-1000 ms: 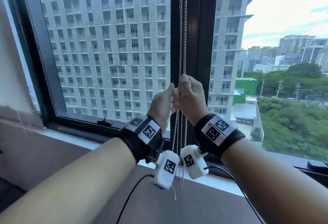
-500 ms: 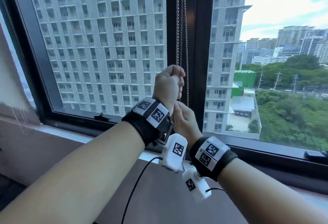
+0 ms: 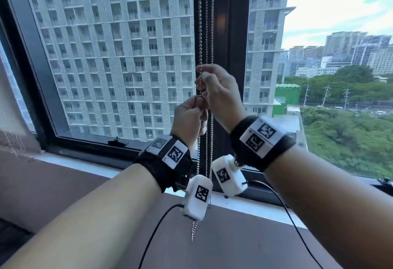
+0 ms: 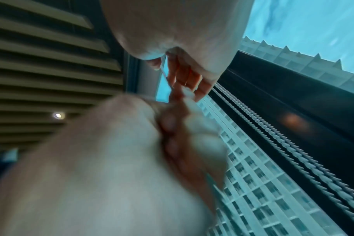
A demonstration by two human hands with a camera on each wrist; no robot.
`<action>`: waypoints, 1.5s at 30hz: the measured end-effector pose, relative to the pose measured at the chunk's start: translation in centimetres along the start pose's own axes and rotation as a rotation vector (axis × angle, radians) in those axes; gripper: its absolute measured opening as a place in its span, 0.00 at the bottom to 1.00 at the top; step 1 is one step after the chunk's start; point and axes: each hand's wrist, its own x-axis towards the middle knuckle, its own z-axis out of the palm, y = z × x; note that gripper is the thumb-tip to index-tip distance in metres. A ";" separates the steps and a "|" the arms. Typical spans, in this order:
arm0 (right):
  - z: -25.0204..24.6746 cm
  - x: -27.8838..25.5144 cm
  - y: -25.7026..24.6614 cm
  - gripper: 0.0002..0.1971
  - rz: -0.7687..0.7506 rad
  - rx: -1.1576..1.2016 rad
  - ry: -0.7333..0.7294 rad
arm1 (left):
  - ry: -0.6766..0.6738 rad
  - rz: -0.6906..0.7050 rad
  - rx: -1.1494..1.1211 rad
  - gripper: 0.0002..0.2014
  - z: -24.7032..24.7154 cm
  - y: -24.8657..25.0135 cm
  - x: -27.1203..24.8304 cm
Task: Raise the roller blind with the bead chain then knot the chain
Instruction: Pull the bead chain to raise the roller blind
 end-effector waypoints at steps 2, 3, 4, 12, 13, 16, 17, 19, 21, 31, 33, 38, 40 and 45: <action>0.5 1.2 -1.6 0.17 0.018 0.065 -0.021 | -0.016 -0.032 -0.050 0.26 -0.2 -0.3 -0.4; 0.7 1.7 -2.2 0.17 0.044 0.126 -0.040 | -0.018 -0.039 -0.058 0.25 -0.3 -0.4 -0.6; 0.9 2.1 -2.7 0.17 0.080 0.189 -0.059 | -0.019 -0.037 -0.046 0.22 -0.4 -0.5 -0.8; 2.0 1.2 -1.5 0.18 0.059 0.174 0.000 | -0.080 -0.062 0.018 0.25 -0.9 -1.8 -2.9; 1.9 1.0 -1.3 0.18 0.053 0.183 0.006 | -0.071 -0.070 0.036 0.22 -1.2 -1.9 -2.9; 1.7 0.4 -0.3 0.19 0.032 0.181 0.021 | -0.048 -0.116 0.044 0.14 -1.9 -1.7 -2.6; 1.7 0.2 0.1 0.20 0.029 0.169 0.025 | -0.041 -0.116 0.029 0.14 -2.1 -1.6 -2.4; 1.6 -0.3 1.1 0.21 0.035 0.127 0.037 | -0.025 -0.093 0.022 0.15 -2.2 -1.2 -1.9; 1.5 -1.1 2.3 0.21 0.053 0.102 0.041 | -0.021 -0.071 0.020 0.17 -1.9 -0.5 -1.3; 1.2 -6.8 8.0 0.23 0.118 0.077 0.049 | -0.055 0.048 -0.038 0.16 1.7 3.5 0.5; 1.0 -7.5 8.0 0.24 0.104 0.061 0.040 | -0.049 0.070 -0.034 0.14 2.2 3.2 0.7; 0.3 -7.8 8.1 0.20 0.157 0.082 -0.050 | 0.029 0.081 -0.021 0.18 2.8 2.4 1.0; -0.3 -7.7 7.9 0.15 0.166 0.107 -0.084 | 0.020 0.060 -0.046 0.19 2.9 2.5 1.1; -1.5 -5.2 6.4 0.17 0.061 0.093 -0.041 | 0.007 0.032 -0.070 0.19 2.2 2.3 1.0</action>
